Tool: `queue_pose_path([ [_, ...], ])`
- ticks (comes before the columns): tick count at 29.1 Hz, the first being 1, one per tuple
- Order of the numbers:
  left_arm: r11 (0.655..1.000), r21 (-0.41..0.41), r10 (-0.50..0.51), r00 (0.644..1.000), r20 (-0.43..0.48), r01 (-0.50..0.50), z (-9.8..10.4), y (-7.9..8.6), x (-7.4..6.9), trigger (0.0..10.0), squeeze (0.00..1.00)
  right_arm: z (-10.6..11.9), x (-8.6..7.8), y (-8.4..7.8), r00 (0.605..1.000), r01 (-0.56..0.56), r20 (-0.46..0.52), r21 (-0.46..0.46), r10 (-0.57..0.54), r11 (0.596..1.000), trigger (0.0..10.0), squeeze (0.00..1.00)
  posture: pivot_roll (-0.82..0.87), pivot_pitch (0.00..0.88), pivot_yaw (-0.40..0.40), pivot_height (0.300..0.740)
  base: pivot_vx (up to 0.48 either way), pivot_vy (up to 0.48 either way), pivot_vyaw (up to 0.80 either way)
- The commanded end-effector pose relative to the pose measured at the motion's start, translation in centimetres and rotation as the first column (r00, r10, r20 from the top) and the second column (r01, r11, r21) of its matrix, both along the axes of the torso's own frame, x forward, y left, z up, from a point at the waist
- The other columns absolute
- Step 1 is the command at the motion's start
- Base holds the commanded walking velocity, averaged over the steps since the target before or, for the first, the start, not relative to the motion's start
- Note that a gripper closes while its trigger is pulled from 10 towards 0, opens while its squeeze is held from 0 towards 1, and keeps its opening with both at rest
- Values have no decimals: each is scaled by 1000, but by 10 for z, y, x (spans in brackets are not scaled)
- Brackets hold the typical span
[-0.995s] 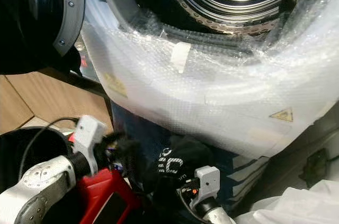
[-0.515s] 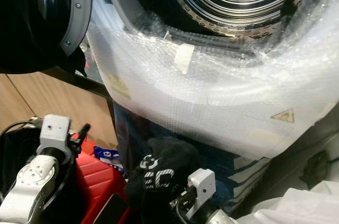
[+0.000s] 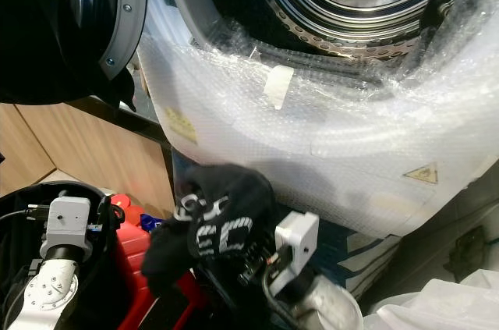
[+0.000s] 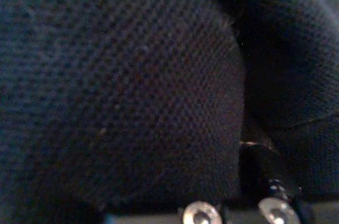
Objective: Clothes washing
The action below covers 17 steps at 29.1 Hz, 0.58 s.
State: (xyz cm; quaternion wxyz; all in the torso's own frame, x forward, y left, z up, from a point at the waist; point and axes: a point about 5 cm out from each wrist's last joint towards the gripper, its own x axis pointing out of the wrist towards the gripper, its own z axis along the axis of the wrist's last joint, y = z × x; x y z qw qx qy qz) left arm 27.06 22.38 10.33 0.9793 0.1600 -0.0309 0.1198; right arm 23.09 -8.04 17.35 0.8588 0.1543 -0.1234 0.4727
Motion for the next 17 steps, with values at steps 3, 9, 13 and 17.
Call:
queue_pose_path([
  [3,999,35,-41,999,14,40,0,-10,6,10000,0,59,3,-3,991,-82,116,186,61,979,0,0,18,76,-15,740,0,0,0],
  [9,999,38,-30,1000,7,29,-5,-10,8,10000,0,105,4,-8,961,-241,210,299,182,923,0,0,15,77,-14,740,0,0,0],
  [13,999,31,-44,999,10,44,-6,-14,10,10000,0,134,18,-7,932,-299,294,294,212,908,0,0,10,74,-17,740,0,0,0],
  [17,999,37,-32,999,16,31,-6,-15,11,10000,0,171,35,-10,903,-317,389,319,181,893,0,0,12,71,-17,740,0,0,0],
])
